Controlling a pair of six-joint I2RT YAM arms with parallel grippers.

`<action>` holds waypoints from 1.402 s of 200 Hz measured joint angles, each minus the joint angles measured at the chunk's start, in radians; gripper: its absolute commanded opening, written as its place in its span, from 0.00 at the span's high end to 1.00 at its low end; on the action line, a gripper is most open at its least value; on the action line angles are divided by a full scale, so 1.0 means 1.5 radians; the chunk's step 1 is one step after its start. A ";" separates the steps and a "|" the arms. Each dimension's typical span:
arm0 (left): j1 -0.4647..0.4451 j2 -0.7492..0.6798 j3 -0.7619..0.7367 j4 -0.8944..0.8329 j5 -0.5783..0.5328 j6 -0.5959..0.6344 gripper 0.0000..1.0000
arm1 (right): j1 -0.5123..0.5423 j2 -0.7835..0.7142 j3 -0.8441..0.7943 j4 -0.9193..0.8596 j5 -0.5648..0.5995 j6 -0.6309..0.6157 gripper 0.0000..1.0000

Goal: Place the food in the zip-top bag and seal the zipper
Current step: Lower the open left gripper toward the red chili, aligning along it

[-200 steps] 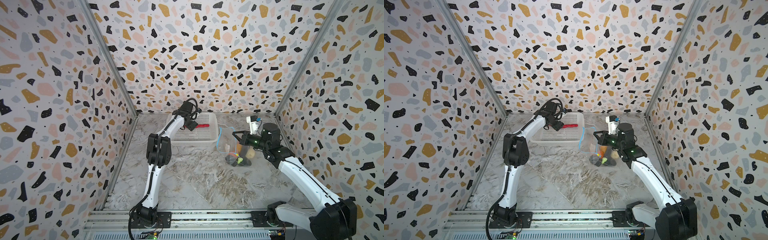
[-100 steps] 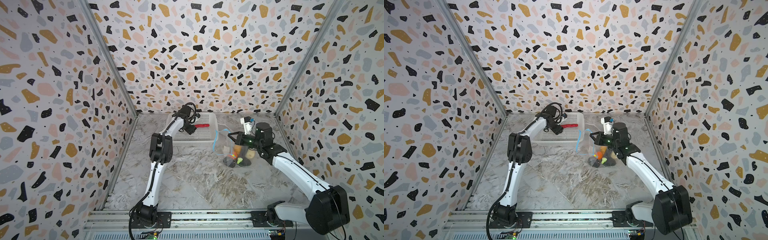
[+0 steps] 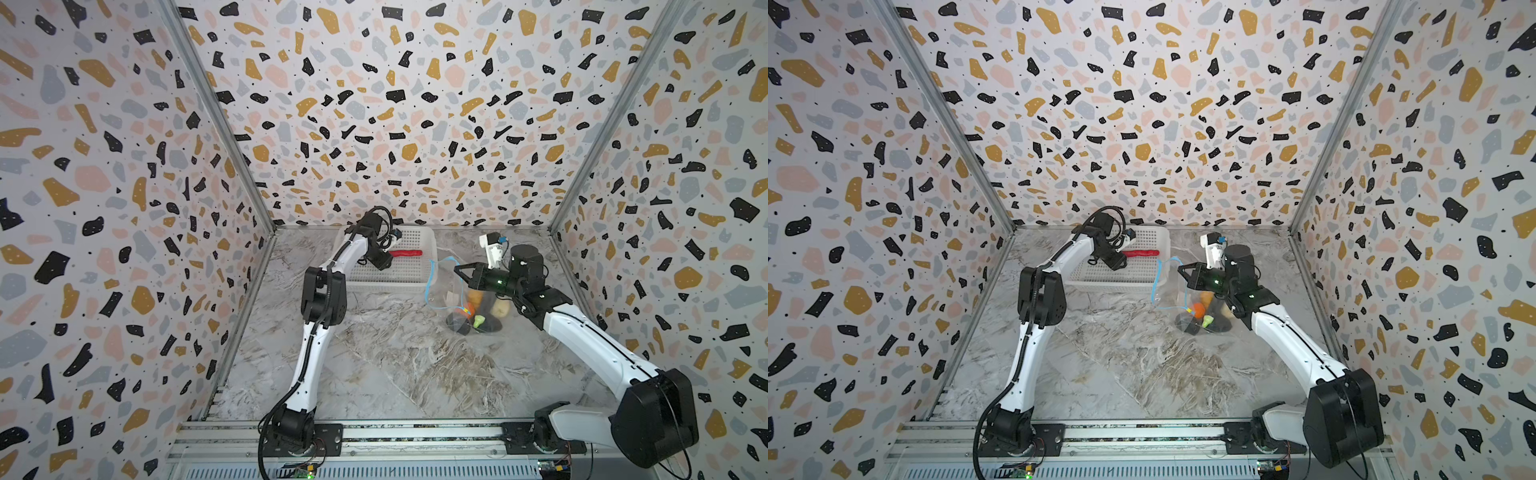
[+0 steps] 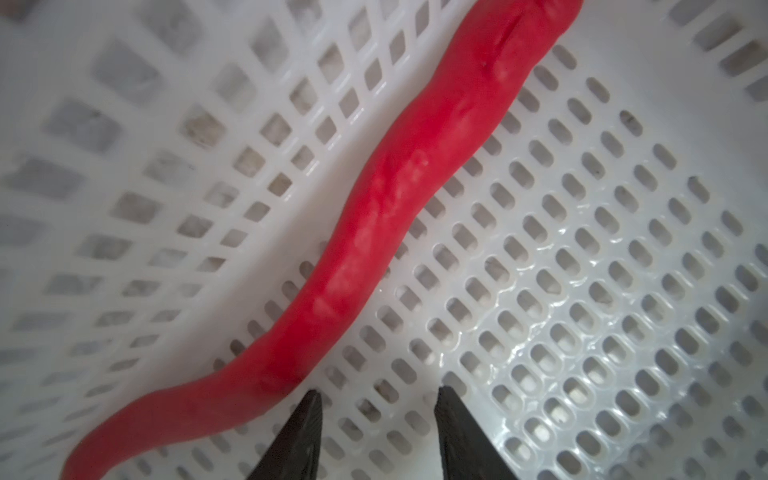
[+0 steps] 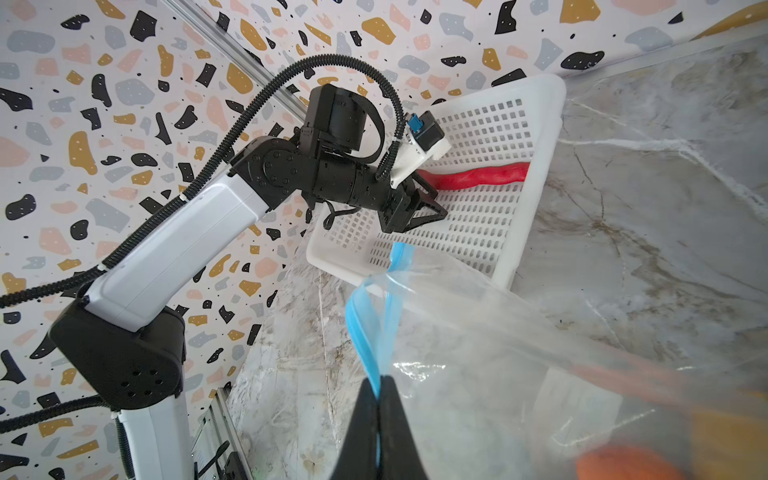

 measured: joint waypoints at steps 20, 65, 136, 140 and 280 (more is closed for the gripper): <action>0.000 -0.019 -0.019 -0.027 0.013 -0.004 0.76 | 0.000 0.001 -0.007 0.010 -0.003 0.002 1.00; 0.000 -0.069 -0.072 -0.049 0.032 -0.009 0.90 | 0.000 0.005 -0.017 0.019 -0.013 0.006 1.00; 0.000 -0.075 -0.069 0.027 -0.026 0.016 0.44 | 0.000 0.008 -0.016 0.024 -0.021 0.007 1.00; 0.000 -0.076 -0.069 0.036 -0.031 0.019 0.44 | 0.000 0.009 -0.016 0.024 -0.022 0.007 1.00; 0.008 0.026 0.037 0.056 -0.020 0.070 0.45 | 0.020 0.030 0.018 -0.007 0.002 0.004 1.00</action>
